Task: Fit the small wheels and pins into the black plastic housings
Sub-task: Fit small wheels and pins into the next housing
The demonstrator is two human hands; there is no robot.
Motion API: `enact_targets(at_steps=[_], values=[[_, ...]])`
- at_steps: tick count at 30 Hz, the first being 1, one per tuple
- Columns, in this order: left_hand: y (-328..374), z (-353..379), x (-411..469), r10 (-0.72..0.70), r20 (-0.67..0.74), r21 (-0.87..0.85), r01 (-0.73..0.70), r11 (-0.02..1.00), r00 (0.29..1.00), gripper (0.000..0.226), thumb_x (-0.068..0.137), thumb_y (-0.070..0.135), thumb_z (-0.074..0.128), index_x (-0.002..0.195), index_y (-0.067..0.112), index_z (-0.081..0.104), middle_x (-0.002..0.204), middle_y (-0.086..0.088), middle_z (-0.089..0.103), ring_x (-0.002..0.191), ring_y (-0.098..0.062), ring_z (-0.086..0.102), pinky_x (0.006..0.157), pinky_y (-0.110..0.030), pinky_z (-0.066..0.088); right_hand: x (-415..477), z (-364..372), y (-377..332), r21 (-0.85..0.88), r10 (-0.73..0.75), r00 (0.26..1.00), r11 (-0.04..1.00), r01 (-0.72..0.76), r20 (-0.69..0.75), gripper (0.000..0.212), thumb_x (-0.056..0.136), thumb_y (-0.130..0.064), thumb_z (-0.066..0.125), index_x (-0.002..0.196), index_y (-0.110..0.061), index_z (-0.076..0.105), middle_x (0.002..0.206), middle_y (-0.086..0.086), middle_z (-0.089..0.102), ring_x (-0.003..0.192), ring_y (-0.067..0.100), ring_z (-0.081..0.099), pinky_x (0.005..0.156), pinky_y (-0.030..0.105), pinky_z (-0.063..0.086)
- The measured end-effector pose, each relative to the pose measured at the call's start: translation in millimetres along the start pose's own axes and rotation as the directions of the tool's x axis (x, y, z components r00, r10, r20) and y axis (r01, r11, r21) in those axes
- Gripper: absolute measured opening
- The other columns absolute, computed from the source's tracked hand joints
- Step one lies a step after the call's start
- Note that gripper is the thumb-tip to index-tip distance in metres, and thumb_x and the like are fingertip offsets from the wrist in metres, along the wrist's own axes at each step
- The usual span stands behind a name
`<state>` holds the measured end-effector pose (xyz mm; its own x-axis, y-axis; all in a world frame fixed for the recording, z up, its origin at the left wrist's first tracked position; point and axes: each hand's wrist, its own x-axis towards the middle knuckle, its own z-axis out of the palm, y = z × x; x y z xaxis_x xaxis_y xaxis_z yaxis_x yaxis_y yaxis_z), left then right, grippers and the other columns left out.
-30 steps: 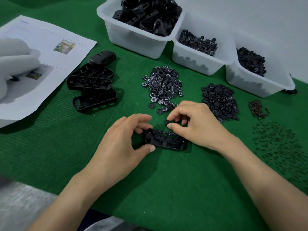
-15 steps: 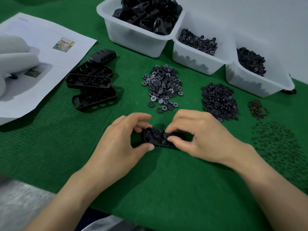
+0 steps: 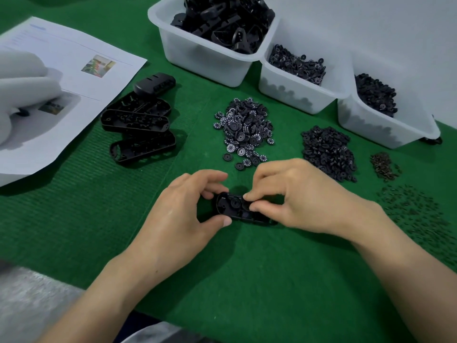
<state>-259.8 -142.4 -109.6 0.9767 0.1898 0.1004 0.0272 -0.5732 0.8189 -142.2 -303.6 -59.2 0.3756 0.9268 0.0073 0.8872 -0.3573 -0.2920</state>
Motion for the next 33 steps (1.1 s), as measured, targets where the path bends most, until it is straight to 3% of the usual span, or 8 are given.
enact_targets(at_steps=[3,8,12,16,20,25,30,33], values=[[0,0,0,0.002,0.005,0.006,-0.002,1.000,1.000,0.058,0.067,0.025,0.078,0.112,0.041,0.045,0.098,0.025,0.059,0.096,0.005,0.050,0.084,-0.006,0.034,14,2,11,0.072,0.179,0.974,0.983,-0.170,-0.141,0.023,0.079,-0.022,0.070,0.102,-0.022,0.070,0.074,-0.011,0.062,0.060,-0.006,0.047,0.067,0.025,0.047],[1,-1,0,-0.001,0.011,0.004,0.000,1.000,1.000,0.058,0.067,0.024,0.077,0.112,0.041,0.045,0.098,0.025,0.059,0.097,0.005,0.049,0.085,-0.005,0.033,32,19,11,0.065,0.314,0.930,0.949,-0.307,-0.193,0.013,0.081,-0.026,0.066,0.094,-0.023,0.068,0.059,-0.012,0.053,0.058,0.008,0.050,0.068,0.031,0.049],[0,-1,0,-0.001,0.008,0.011,0.001,1.000,1.000,0.057,0.067,0.024,0.077,0.115,0.036,0.049,0.099,0.023,0.060,0.096,0.005,0.049,0.085,-0.005,0.033,33,20,13,0.224,0.367,0.915,0.918,-0.327,-0.168,0.003,0.078,-0.018,0.070,0.081,-0.017,0.070,0.054,-0.008,0.056,0.048,0.002,0.047,0.058,0.017,0.041],[1,-1,0,0.001,0.010,0.010,-0.001,1.000,1.000,0.057,0.068,0.025,0.077,0.116,0.036,0.048,0.099,0.025,0.059,0.096,0.005,0.049,0.085,-0.005,0.033,11,11,18,0.765,0.501,0.861,0.520,-0.382,0.089,0.006,0.079,-0.013,0.068,0.077,-0.016,0.073,0.050,-0.005,0.057,0.040,0.002,0.043,0.038,0.012,0.032],[1,-1,0,0.003,0.000,0.008,-0.003,1.000,1.000,0.056,0.068,0.025,0.077,0.115,0.035,0.050,0.099,0.024,0.060,0.095,0.005,0.050,0.086,-0.009,0.035,-12,8,21,0.879,0.431,0.876,0.303,-0.367,0.217,0.016,0.065,-0.025,0.070,0.076,-0.014,0.074,0.050,-0.002,0.055,0.039,0.005,0.041,0.036,0.012,0.029],[2,-1,0,0.004,-0.004,0.000,-0.004,1.000,1.000,0.055,0.068,0.025,0.077,0.115,0.033,0.051,0.098,0.024,0.060,0.095,0.004,0.050,0.086,-0.010,0.037,-29,11,16,0.845,0.452,0.881,0.410,-0.344,0.140,0.012,0.065,-0.026,0.070,0.073,-0.017,0.074,0.053,-0.005,0.059,0.047,0.005,0.043,0.044,0.013,0.033],[2,0,-1,0.010,-0.017,0.010,-0.010,1.000,1.000,0.055,0.067,0.023,0.078,0.115,0.032,0.051,0.097,0.024,0.061,0.095,0.003,0.052,0.085,-0.012,0.038,-30,16,3,0.523,0.343,0.930,0.821,-0.228,-0.133,0.010,0.075,-0.007,0.073,0.080,-0.016,0.073,0.062,-0.008,0.057,0.050,0.005,0.043,0.050,0.010,0.033],[2,1,0,0.012,-0.025,0.015,-0.011,1.000,1.000,0.055,0.066,0.021,0.079,0.113,0.032,0.052,0.096,0.024,0.062,0.094,0.002,0.053,0.084,-0.012,0.038,-28,20,-2,0.292,0.229,0.956,0.941,-0.170,-0.182,0.011,0.075,-0.009,0.073,0.084,-0.016,0.073,0.067,-0.007,0.056,0.052,0.005,0.045,0.052,0.011,0.035]])
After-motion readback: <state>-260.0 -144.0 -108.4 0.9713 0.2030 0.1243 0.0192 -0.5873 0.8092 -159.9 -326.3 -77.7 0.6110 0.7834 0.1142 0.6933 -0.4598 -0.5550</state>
